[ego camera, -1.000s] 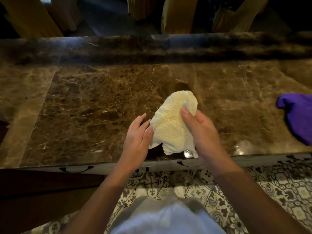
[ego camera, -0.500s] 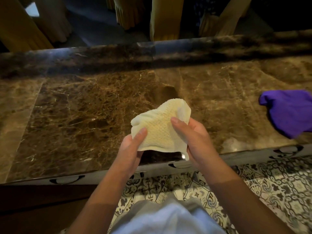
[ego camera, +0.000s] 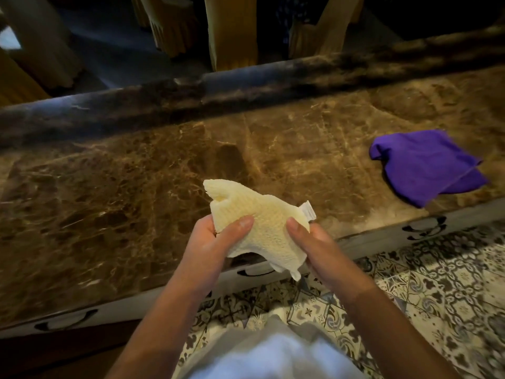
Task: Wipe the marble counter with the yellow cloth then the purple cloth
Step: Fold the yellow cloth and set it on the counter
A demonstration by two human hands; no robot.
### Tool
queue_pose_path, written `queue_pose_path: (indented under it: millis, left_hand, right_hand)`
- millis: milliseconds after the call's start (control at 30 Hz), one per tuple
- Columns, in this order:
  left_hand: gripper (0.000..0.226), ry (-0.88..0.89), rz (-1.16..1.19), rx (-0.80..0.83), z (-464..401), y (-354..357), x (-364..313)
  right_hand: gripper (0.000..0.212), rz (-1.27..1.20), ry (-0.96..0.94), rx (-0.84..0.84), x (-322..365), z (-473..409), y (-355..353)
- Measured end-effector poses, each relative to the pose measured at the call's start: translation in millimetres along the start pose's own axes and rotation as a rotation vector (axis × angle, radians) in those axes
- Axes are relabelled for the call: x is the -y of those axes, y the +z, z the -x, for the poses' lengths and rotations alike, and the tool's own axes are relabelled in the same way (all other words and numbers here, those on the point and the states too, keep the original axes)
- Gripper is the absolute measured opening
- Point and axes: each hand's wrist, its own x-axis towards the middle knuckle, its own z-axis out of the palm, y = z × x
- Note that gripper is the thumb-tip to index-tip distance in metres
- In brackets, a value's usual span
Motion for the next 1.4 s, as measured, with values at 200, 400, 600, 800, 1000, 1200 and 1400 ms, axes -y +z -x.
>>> queue_pose_path:
  millis: [200, 400, 600, 800, 1000, 1200, 1400]
  left_hand:
    - [0.031, 0.056, -0.118, 0.027, -9, 44, -7]
    - [0.04, -0.194, 0.26, 0.149, -35, 66, 7]
    - [0.065, -0.413, 0.457, 0.334, -50, 89, 17]
    - [0.044, -0.392, 0.377, 0.309, -65, 85, 9]
    - [0.029, -0.202, 0.074, 0.273, -84, 85, 7]
    - [0.024, -0.175, -0.152, 0.173, -107, 114, 15]
    - [0.031, -0.317, -0.205, -0.096, -143, 144, 23]
  right_hand:
    - [0.025, -0.091, -0.047, -0.143, 16, 19, -37]
    - [0.019, -0.141, -0.176, -0.293, 27, 33, -69]
    - [0.035, -0.272, -0.304, -0.321, 38, 29, -75]
    - [0.034, -0.24, -0.256, -0.396, 50, 28, -73]
    - [0.024, 0.026, -0.085, -0.538, 54, 20, -102]
    - [0.036, 0.276, 0.033, -0.488, 58, -20, -152]
    - [0.042, 0.346, 0.062, -0.306, 64, -78, -206]
